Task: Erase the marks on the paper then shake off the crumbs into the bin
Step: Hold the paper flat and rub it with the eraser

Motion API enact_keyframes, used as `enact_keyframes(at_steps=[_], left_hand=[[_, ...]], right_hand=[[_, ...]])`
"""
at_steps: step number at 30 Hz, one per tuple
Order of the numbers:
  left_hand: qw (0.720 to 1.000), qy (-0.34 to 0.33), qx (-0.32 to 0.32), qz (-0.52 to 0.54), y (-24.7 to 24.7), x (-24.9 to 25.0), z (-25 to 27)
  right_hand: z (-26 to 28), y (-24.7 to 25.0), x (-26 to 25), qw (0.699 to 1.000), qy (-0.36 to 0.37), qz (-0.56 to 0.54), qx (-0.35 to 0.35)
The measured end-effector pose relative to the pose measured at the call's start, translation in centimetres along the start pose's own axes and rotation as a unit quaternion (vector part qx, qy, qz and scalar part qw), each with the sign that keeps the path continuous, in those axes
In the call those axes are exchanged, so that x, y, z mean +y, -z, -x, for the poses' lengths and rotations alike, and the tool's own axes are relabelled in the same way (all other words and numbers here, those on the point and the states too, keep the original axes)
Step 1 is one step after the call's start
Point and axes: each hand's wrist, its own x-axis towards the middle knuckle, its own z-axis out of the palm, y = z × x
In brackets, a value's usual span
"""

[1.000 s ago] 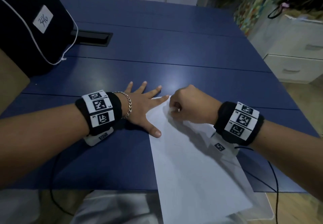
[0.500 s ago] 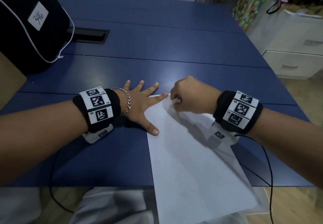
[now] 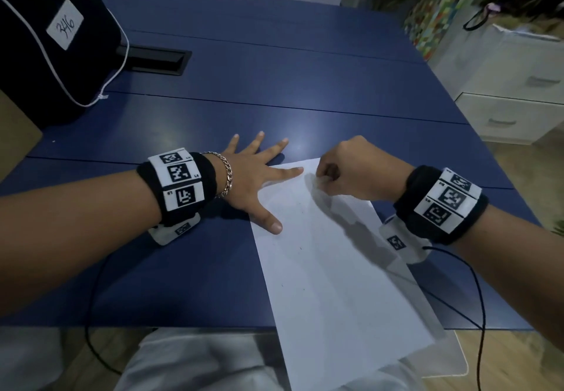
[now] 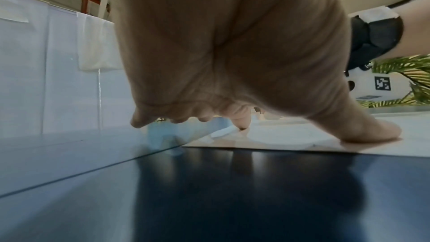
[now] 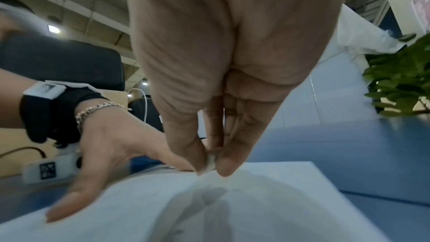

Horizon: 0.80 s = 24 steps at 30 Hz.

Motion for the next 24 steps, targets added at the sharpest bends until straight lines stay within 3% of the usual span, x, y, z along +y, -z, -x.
enact_keyframes(at_steps=[3, 7, 11, 17, 24], left_hand=[[1.000, 0.019, -0.010, 0.001, 0.0, 0.0, -0.1], [0.999, 0.043, -0.009, 0.018, -0.4, -0.1, -0.3], [0.998, 0.049, -0.012, 0.034, -0.6, -0.1, -0.2], [0.998, 0.046, -0.038, 0.021, 0.1, 0.1, 0.1], [1.000, 0.009, -0.022, 0.001, 0.8, 1.4, -0.4]], right_hand=[[-0.7, -0.4, -1.8, 0.999, 0.037, -0.019, 0.011], [-1.7, -1.4, -3.0, 0.999, 0.013, -0.018, 0.040], [-0.6, -2.2, -4.5, 0.998, 0.065, 0.018, -0.014], [-2.0, -0.5, -0.3, 0.999, -0.038, -0.002, 0.022], [-1.8, -0.9, 0.7, 0.999, -0.031, -0.012, 0.039]])
